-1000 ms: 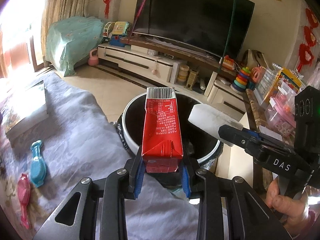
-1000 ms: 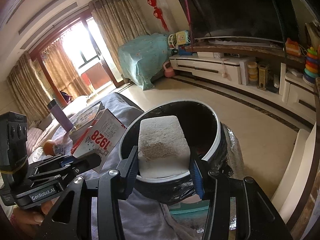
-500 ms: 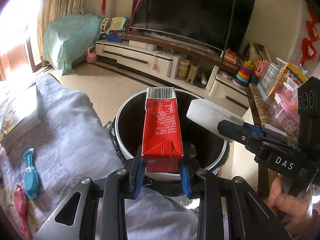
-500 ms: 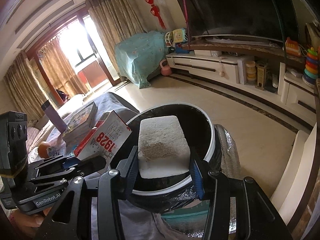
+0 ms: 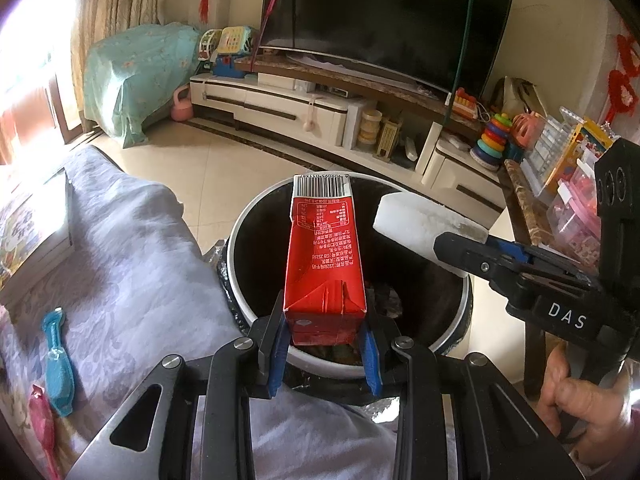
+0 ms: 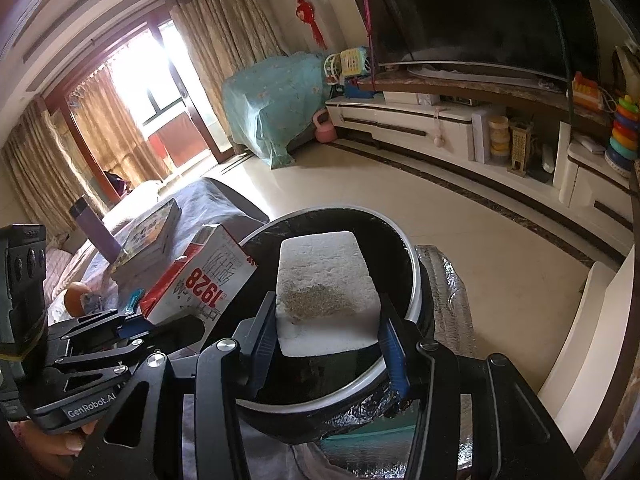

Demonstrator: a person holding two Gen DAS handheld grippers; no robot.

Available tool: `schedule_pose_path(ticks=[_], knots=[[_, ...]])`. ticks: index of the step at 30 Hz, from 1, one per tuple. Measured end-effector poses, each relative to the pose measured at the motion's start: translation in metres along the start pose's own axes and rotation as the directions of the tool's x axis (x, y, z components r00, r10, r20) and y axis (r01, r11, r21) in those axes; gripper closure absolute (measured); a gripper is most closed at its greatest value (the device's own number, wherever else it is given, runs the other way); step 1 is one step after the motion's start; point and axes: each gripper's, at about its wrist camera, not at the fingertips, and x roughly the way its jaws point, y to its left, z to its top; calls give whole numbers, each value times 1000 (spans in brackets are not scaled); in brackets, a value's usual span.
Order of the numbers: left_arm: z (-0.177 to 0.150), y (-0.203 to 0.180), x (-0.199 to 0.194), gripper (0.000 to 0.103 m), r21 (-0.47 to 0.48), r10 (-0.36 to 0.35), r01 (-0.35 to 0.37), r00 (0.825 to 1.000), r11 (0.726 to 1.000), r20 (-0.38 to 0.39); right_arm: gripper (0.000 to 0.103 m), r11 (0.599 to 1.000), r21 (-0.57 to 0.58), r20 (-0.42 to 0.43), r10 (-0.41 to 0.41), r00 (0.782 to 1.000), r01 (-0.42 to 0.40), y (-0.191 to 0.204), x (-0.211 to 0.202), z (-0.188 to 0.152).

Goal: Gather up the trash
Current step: 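Open both grippers to drop the juice box and sponge into the bin, then move both open grippers back toward the table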

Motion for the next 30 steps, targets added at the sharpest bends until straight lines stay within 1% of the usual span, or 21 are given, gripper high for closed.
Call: schedule_pose_path(ticks=[4,6,7,8,9,13,16,21,30], knots=[[2,0,4,73,-2,3,-3,1000,1000,-10,53,1000,-8,-11,3,1000,-3,0,4,4],[4,2,4,68,-10,4,-4,1000,1000,-13,51,1000,-11,-15,-1,1000,1,1,6,5],[4,2,4,63,-14,6,-6,1000,1000,-11,48,1000,-8,-18,-1,1000,1,1,6,5],[4,2,1,59,-16,9,-9,1000,1000,-2,39,1000,-2,-20,2,1000,-2,0,7,5],[3,3,-1,58,-18,13,-13,1000,1000,5,33,1000,4,-17,3,1000,-3,0,6,5],[-5,9,-14,54,-37,6,-5,999,999,32,31,1000,12,-9,8,1000,-8,3,2,0],[-17,16,-27,50,-69,7,-3,999,998,51,30,1000,15,1,24,1000,-24,8,-3,-4],[-49,34,-50,48,-138,16,-7,998,990,67,14,998,11,27,58,998,-58,26,-15,-14],[-104,68,-97,44,-254,70,-47,994,966,83,6,989,6,21,150,989,-150,68,-22,-36]])
